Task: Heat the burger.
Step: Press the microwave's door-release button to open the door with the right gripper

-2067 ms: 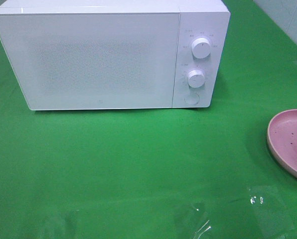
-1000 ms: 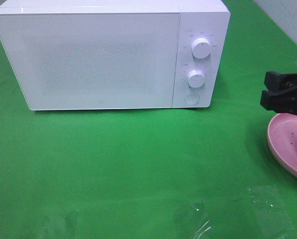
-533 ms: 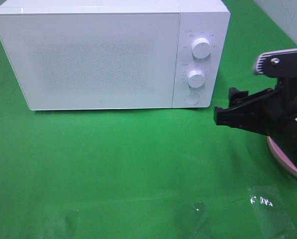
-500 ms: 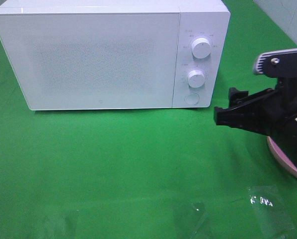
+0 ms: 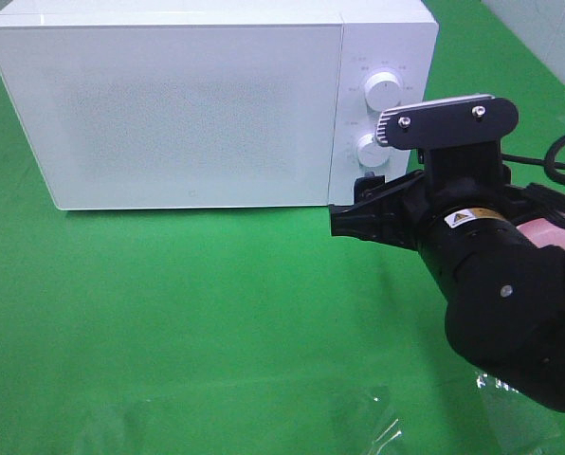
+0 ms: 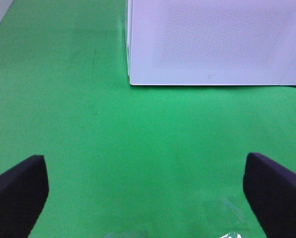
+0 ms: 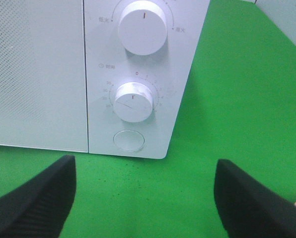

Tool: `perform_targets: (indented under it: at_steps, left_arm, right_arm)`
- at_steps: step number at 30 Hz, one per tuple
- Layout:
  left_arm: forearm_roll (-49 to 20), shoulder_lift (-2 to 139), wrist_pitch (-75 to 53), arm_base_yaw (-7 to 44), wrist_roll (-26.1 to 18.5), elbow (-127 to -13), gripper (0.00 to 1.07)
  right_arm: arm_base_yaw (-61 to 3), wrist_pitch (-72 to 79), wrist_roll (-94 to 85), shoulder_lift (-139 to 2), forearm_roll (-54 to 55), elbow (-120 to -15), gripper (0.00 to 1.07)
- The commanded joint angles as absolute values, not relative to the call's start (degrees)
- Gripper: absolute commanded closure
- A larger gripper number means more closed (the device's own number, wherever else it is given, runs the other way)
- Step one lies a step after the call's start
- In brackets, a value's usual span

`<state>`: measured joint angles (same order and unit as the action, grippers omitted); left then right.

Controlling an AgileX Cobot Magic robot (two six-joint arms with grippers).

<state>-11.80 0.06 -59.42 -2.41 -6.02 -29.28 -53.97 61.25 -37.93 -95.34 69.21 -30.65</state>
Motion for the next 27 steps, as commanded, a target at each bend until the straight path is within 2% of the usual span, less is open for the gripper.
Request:
perform_targets:
  at_steps: [1,11,19,25,27]
  left_arm:
    - [-12.0,-0.1,-59.0,-2.0,-6.0,-29.3,0.06]
    - [-12.0,-0.1,-59.0,-2.0,-6.0,-29.3,0.06]
    - [-12.0,-0.1,-59.0,-2.0,-6.0,-29.3,0.06]
    - [-12.0,-0.1,-59.0,-2.0,-6.0,-29.3,0.06]
    - [-12.0,-0.1,-59.0,-2.0,-6.0,-29.3,0.06]
  right_arm:
    - [-54.0,61.4,-35.3,-96.2,68.7,-31.2,0.34]
    - [-53.8,61.5,-32.9,-97.6,65.4,-31.2,0.34]
    - [-53.8,61.4,-23.8,-101.8,62.6,-31.2,0.37]
    - [-53.8,61.6,-13.6,-102.3,62.6,-31.2,0.46]
    - [-53.8,61.6,-3.2,-102.3,62.6,-31.2,0.55]
